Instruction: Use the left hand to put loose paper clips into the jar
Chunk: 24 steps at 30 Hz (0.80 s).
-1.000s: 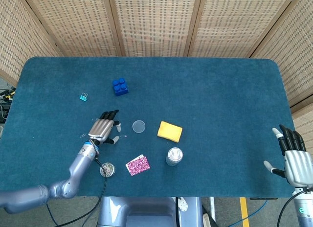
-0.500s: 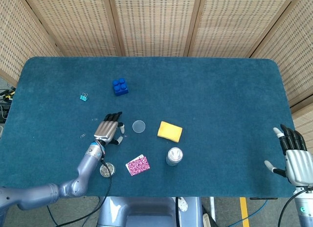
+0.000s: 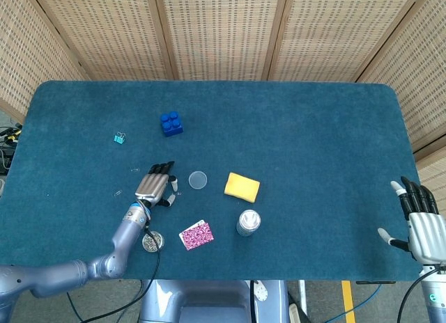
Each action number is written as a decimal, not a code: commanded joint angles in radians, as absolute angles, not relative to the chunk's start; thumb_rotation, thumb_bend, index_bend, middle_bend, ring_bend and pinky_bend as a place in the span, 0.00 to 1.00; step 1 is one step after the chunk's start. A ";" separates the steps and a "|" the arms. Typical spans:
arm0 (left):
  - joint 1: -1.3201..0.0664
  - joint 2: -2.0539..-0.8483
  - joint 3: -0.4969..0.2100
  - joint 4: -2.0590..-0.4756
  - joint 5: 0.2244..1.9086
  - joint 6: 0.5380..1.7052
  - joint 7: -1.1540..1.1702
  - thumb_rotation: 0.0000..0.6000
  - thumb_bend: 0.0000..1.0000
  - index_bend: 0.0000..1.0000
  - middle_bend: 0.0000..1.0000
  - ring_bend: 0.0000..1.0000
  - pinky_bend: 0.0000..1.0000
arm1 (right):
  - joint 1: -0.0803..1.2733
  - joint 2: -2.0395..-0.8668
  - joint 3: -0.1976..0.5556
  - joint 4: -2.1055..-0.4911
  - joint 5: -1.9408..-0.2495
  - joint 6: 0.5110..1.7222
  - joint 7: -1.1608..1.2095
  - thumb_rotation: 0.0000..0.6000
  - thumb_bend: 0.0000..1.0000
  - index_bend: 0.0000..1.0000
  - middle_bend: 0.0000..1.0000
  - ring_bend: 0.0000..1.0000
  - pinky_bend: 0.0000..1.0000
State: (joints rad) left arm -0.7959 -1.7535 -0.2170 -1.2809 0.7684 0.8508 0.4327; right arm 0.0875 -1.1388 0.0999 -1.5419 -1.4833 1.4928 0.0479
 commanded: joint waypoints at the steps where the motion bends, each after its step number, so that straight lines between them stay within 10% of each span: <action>1: -0.796 -1.757 -0.212 -1.274 0.770 0.853 0.433 1.00 0.40 0.51 0.00 0.00 0.00 | 0.088 -1.139 0.099 -1.541 -1.481 1.490 0.047 1.00 0.00 0.06 0.00 0.00 0.00; 24: -0.791 -1.815 -0.186 -1.238 0.789 0.903 0.446 1.00 0.40 0.62 0.00 0.00 0.00 | 0.091 -1.135 0.099 -1.540 -1.480 1.484 0.058 1.00 0.00 0.06 0.00 0.00 0.00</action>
State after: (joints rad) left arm -0.7915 -1.8146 -0.1859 -1.2383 0.7888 0.9030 0.4464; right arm 0.0913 -1.1353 0.0985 -1.5401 -1.4801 1.4840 0.0583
